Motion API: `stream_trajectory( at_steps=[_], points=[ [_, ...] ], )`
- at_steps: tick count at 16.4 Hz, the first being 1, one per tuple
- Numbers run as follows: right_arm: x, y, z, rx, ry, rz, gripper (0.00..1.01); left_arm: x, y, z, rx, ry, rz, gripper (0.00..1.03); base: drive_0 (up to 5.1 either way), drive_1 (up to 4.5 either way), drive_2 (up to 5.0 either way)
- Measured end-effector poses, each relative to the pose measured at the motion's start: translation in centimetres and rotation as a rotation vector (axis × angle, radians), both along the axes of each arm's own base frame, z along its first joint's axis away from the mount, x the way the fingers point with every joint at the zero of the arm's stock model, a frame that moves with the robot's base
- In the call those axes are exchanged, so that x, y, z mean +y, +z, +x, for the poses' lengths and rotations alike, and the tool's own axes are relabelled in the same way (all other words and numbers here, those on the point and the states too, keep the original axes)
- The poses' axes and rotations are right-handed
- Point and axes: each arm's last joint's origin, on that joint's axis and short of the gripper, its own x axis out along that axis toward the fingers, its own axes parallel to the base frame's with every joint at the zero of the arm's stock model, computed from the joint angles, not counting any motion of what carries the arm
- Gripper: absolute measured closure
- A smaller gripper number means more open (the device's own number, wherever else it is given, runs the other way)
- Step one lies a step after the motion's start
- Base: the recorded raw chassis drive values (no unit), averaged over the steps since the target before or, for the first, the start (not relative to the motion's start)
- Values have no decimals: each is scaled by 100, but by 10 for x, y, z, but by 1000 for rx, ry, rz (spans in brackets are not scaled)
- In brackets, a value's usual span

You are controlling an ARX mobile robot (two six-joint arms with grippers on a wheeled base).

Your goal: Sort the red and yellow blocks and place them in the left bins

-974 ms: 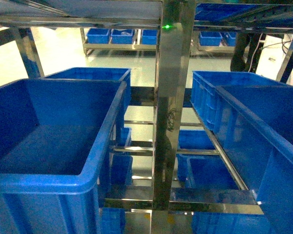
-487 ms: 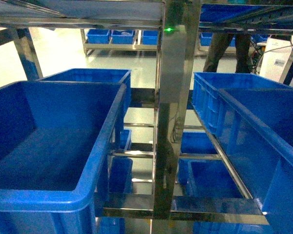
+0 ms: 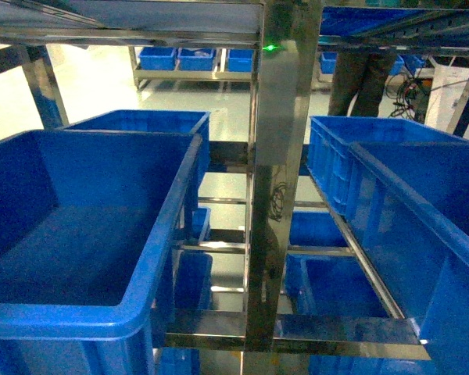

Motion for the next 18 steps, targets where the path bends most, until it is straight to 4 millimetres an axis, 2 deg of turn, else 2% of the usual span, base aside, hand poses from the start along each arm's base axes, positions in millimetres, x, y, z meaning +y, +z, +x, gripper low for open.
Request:
stream_trajectory(
  at_steps=[5,9,12,15,18],
  points=[
    [-15,-22,43,184,-55,27,73,0,0,0,0,0,0,76,0,0,0],
    [-27,-34,78,185,-147,-55,73,0,0,0,0,0,0,76,0,0,0],
    [-36,-42,114,216,-242,-102,73,0,0,0,0,0,0,76,0,0,0],
    [-33,-50,139,219,-261,-142,73,0,0,0,-2,0,0,76,0,0,0],
    [-32,-66,141,282,-269,-161,73,0,0,0,-1,0,0,76,0,0,0]
  ],
)
